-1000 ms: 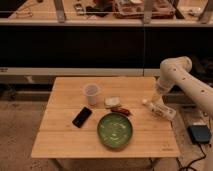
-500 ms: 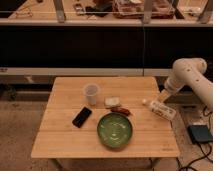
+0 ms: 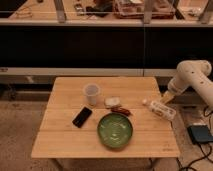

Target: Stand the bottle upright

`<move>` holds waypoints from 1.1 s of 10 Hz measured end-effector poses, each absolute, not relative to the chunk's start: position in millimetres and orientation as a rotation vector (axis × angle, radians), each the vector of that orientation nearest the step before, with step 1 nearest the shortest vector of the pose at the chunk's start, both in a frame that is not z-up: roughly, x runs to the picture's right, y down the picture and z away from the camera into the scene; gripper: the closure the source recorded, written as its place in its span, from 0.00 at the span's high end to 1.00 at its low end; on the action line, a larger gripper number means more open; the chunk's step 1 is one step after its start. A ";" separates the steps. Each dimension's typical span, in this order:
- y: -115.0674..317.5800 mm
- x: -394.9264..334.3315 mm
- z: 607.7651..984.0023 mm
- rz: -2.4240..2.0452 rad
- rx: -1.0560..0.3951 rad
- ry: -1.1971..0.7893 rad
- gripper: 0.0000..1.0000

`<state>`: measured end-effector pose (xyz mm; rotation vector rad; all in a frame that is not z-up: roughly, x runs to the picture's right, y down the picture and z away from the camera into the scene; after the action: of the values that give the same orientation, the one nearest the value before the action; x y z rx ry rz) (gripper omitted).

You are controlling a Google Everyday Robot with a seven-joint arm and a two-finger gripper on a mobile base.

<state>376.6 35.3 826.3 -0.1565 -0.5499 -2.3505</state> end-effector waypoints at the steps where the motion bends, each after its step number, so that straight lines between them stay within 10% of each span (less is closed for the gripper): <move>1: 35.3 377.9 825.7 -2.349 -0.158 -0.548 0.67; 11: 76.3 376.1 822.9 -2.451 -0.245 -0.706 0.67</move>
<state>376.1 76.3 822.9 -0.2448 -0.7058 -2.4508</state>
